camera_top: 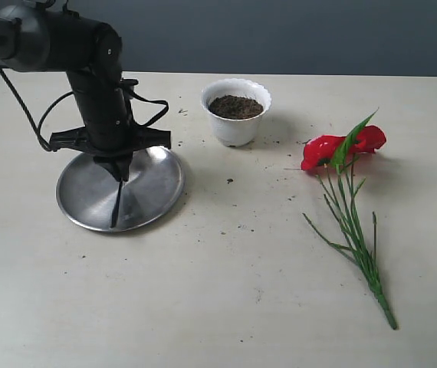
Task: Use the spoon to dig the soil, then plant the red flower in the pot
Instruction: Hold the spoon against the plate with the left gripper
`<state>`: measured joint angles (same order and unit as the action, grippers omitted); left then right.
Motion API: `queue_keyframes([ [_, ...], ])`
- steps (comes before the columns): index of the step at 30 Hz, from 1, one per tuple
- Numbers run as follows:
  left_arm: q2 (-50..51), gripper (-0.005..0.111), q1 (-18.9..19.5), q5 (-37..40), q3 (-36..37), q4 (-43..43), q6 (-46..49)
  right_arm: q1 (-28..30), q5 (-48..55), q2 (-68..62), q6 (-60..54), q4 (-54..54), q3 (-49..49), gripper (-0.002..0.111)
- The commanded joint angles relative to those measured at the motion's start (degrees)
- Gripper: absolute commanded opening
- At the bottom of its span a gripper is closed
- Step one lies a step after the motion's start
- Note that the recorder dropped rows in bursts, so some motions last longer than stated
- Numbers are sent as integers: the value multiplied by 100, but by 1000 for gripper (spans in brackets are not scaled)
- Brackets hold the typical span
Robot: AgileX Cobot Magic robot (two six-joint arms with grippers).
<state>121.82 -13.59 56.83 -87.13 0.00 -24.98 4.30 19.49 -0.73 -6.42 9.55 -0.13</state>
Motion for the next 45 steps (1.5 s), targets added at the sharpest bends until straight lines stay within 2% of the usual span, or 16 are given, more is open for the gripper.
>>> queue_keyframes([
  [1, 124, 0, 3, -11, -29, -42, 38, 24, -28, 21, -3, 4, 13, -1],
  [13, 216, 0, 3, -278, -29, 0, 50, 24, -28, 21, -3, 4, 13, -1],
  [45, 216, 0, 41, -400, -29, 98, 50, 24, -28, 21, -3, 4, 13, -1],
])
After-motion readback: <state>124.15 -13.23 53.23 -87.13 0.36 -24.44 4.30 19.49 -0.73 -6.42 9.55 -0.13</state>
